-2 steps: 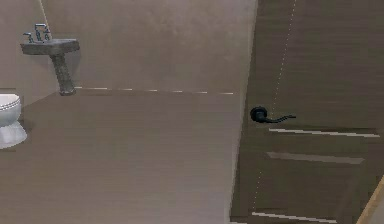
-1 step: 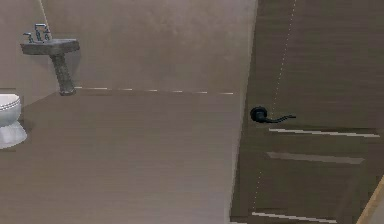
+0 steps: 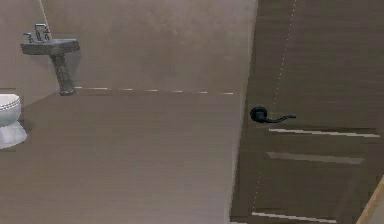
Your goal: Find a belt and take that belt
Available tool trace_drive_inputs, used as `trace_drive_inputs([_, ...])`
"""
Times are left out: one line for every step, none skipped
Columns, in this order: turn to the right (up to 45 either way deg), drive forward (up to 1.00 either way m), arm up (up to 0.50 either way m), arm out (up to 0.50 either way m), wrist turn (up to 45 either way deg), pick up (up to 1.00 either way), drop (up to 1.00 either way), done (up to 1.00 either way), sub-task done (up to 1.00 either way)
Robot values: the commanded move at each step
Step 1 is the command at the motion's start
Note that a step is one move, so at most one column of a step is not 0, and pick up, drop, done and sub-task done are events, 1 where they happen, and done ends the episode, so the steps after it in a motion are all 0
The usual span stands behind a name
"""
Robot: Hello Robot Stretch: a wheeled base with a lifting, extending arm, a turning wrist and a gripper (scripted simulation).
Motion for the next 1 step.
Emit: trace_drive_inputs([0.0, 0.0, 0.0, 0.0, 45.0, 0.0, 0.0, 0.0, 0.0])
